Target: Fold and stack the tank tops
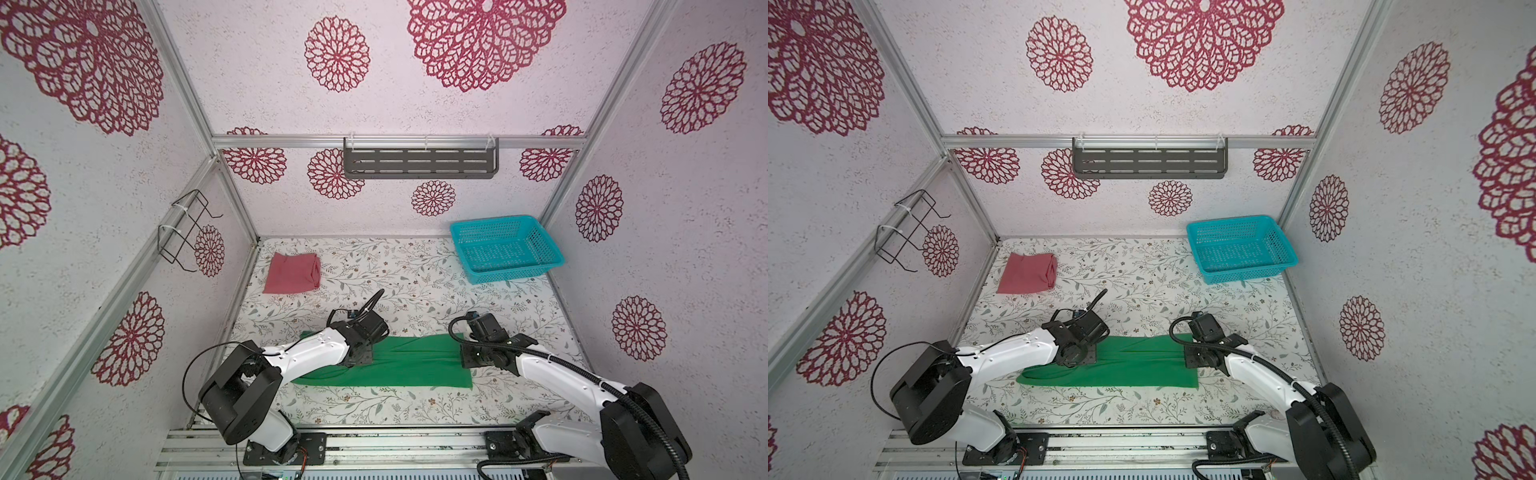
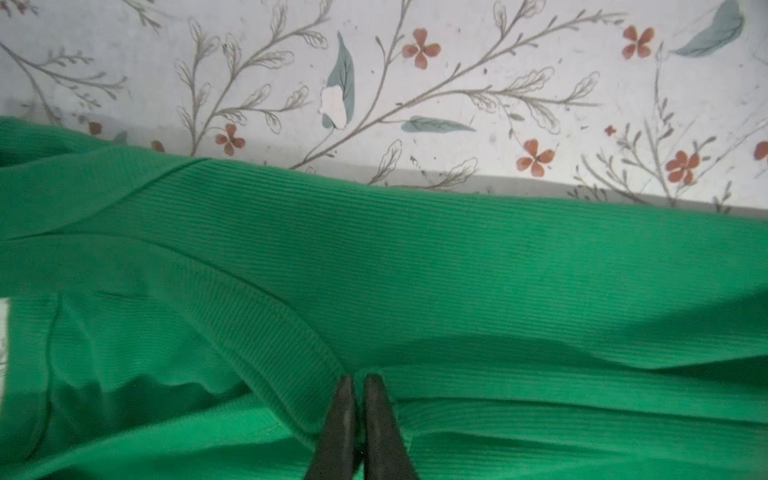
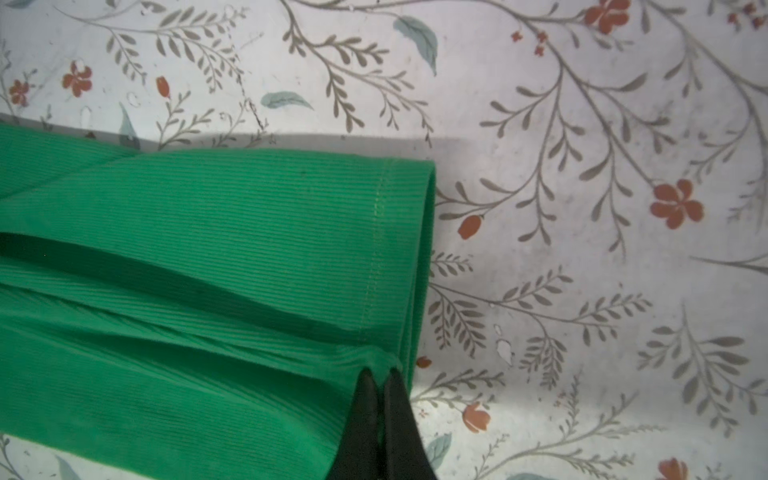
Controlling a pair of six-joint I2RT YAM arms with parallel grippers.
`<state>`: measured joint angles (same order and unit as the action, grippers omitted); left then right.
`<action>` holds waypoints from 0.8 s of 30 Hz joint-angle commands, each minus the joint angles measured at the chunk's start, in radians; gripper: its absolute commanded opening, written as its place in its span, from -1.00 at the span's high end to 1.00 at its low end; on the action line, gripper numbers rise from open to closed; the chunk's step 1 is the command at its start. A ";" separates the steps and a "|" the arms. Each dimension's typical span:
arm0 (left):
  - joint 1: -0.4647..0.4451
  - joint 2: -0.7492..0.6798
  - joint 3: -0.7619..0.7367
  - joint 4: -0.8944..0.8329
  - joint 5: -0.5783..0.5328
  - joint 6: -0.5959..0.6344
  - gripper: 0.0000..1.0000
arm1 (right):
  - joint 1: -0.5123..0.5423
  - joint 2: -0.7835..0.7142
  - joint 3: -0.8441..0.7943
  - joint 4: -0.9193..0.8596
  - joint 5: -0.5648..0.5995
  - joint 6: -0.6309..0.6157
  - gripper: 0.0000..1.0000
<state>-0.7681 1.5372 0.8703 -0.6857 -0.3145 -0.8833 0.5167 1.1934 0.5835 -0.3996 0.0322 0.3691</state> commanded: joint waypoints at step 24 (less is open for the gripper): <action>-0.089 -0.009 -0.013 -0.205 -0.034 -0.103 0.80 | -0.003 -0.091 -0.059 -0.062 0.036 0.078 0.60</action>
<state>-0.8524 1.5143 0.8608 -0.8185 -0.3218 -0.9375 0.5163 1.1316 0.5331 -0.4496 0.0540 0.3885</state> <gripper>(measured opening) 0.083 0.162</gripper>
